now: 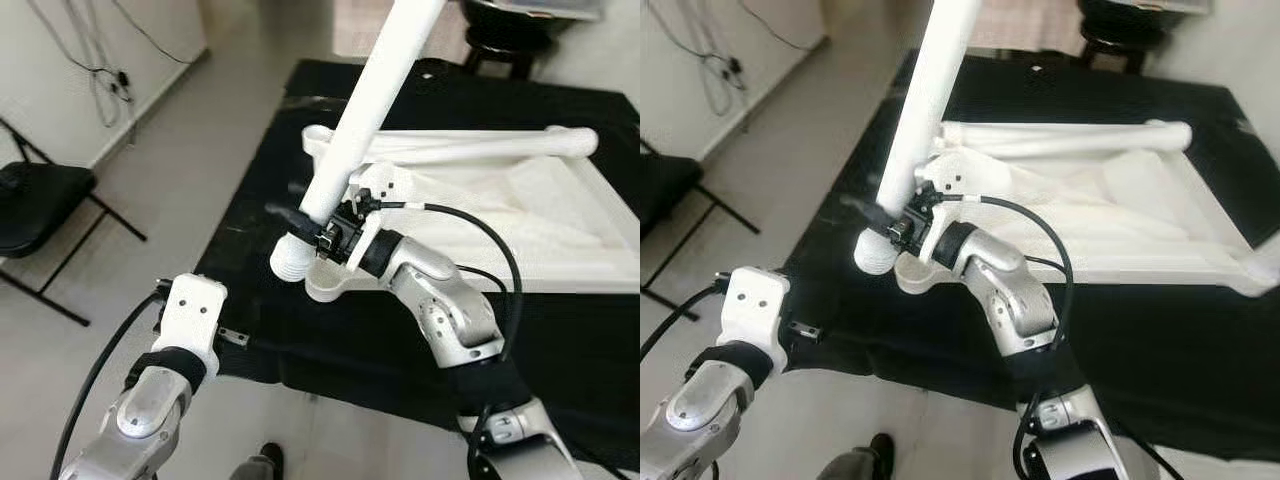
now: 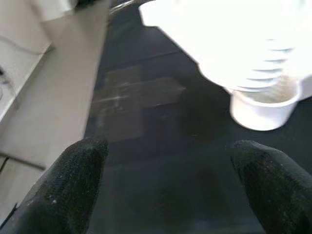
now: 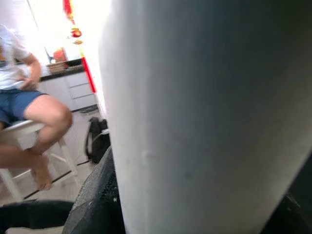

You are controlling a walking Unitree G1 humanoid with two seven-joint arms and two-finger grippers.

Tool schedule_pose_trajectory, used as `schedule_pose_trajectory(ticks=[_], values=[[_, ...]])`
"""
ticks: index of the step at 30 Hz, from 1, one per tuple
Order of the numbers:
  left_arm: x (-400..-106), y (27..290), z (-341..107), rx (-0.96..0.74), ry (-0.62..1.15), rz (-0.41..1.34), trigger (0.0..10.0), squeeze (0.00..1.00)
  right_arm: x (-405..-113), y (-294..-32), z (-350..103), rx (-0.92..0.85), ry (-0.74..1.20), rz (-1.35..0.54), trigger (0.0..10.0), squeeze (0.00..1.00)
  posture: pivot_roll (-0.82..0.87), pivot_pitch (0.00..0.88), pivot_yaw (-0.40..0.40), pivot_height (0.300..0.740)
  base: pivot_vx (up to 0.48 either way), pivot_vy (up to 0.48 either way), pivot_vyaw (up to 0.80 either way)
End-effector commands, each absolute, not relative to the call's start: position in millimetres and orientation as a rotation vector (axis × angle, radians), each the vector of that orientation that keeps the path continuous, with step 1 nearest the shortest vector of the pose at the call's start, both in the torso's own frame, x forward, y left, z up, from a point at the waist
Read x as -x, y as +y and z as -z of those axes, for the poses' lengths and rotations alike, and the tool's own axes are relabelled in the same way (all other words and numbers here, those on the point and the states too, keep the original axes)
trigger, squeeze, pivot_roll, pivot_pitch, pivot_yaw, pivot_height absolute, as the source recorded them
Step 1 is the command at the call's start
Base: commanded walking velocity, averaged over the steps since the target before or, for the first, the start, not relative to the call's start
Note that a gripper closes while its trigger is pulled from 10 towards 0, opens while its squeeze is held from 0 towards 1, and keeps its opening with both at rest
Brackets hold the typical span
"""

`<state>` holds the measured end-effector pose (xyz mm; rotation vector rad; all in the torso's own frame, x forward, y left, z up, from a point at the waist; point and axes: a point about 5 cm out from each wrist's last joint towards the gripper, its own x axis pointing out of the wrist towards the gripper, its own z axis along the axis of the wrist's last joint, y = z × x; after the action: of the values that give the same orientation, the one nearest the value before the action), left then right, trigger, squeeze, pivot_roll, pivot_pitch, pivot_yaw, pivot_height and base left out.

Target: Building children table

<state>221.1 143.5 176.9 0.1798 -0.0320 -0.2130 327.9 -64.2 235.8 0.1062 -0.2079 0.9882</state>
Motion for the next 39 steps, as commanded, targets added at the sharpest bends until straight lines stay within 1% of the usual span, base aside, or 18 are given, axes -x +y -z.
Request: schedule_pose_trajectory(ticks=[1,2,3,5,6,8,9,11,12,15,18,20,21,25,28,32,39], values=[[-213,136,-172,-0.185,-0.021,0.324,10.0,0.0,-330,-70,-234,-0.078,-0.219,-0.985,10.0,0.0,-0.09,0.161,-0.025,0.74,0.0,0.0,0.0],[-210,133,-171,-0.179,-0.017,0.36,10.0,0.0,-330,-71,-235,-0.063,-0.223,-0.995,10.0,0.0,-0.09,0.161,-0.025,0.74,0.0,0.0,0.0],[-210,133,-171,-0.179,-0.017,0.36,10.0,0.0,-330,-71,-235,-0.063,-0.223,-0.995,10.0,0.0,-0.09,0.161,-0.025,0.74,0.0,0.0,0.0],[-206,131,-169,-0.157,-0.006,0.414,10.0,0.0,-328,-74,-231,0.013,-0.217,-1.087,10.0,0.0,-0.09,0.175,-0.02,0.74,0.0,0.0,0.0],[-206,131,-169,-0.157,-0.006,0.414,10.0,0.0,-328,-74,-231,0.013,-0.217,-1.087,10.0,0.0,-0.09,0.175,-0.02,0.74,0.0,0.0,0.0],[-202,128,-167,-0.138,0.0,0.456,10.0,0.0,-326,-76,-228,0.053,-0.202,-1.166,10.0,0.0,-0.09,0.187,-0.019,0.74,0.0,0.0,0.0],[-202,128,-167,-0.138,0.0,0.456,10.0,0.0,-326,-76,-228,0.053,-0.202,-1.166,10.0,0.0,-0.09,0.187,-0.019,0.74,0.0,0.0,0.0],[-197,124,-166,-0.128,0.016,0.514,10.0,0.0,-327,-77,-228,0.078,-0.196,-1.218,10.0,0.0,-0.09,0.205,-0.02,0.74,0.0,0.0,0.0],[-197,124,-166,-0.128,0.016,0.514,10.0,0.0,-327,-77,-228,0.078,-0.196,-1.218,10.0,0.0,-0.09,0.205,-0.02,0.74,0.0,0.0,0.0],[-189,119,-163,-0.133,0.032,0.586,10.0,0.0,-332,-78,-232,0.107,-0.2,-1.253,10.0,0.0,-0.08,0.227,-0.022,0.74,0.0,0.0,0.0],[-186,119,-163,-0.128,0.036,0.598,10.0,0.0,-334,-78,-233,0.118,-0.203,-1.254,10.0,0.0,-0.08,0.227,-0.022,0.74,0.0,0.0,0.0],[-180,116,-162,-0.151,0.04,0.634,10.0,0.0,-335,-77,-235,0.132,-0.209,-1.274,10.0,0.0,-0.07,0.255,-0.022,0.74,0.0,0.0,0.0],[-177,116,-162,-0.163,0.042,0.648,10.0,0.0,-335,-77,-236,0.137,-0.212,-1.287,10.0,0.0,-0.07,0.255,-0.022,0.74,0.0,0.0,0.0],[-175,116,-162,-0.148,0.043,0.639,10.0,0.0,-332,-71,-239,0.128,-0.217,-1.347,10.0,0.0,-0.07,0.267,-0.027,0.74,0.0,0.0,0.0],[-176,118,-161,-0.09,0.063,0.597,10.0,0.0,-331,-64,-240,0.126,-0.223,-1.37,10.0,0.0,-0.07,0.274,-0.032,0.74,0.0,0.0,0.0],[-179,121,-162,-0.075,0.073,0.542,10.0,0.0,-332,-57,-244,0.094,-0.246,-1.361,10.0,0.0,-0.07,0.281,-0.039,0.74,0.0,0.48,0.0],[-179,122,-161,-0.083,0.068,0.507,10.0,0.0,-338,-56,-250,0.038,-0.28,-1.303,10.0,0.0,-0.06,0.279,-0.049,0.74,0.0,0.48,0.0]])
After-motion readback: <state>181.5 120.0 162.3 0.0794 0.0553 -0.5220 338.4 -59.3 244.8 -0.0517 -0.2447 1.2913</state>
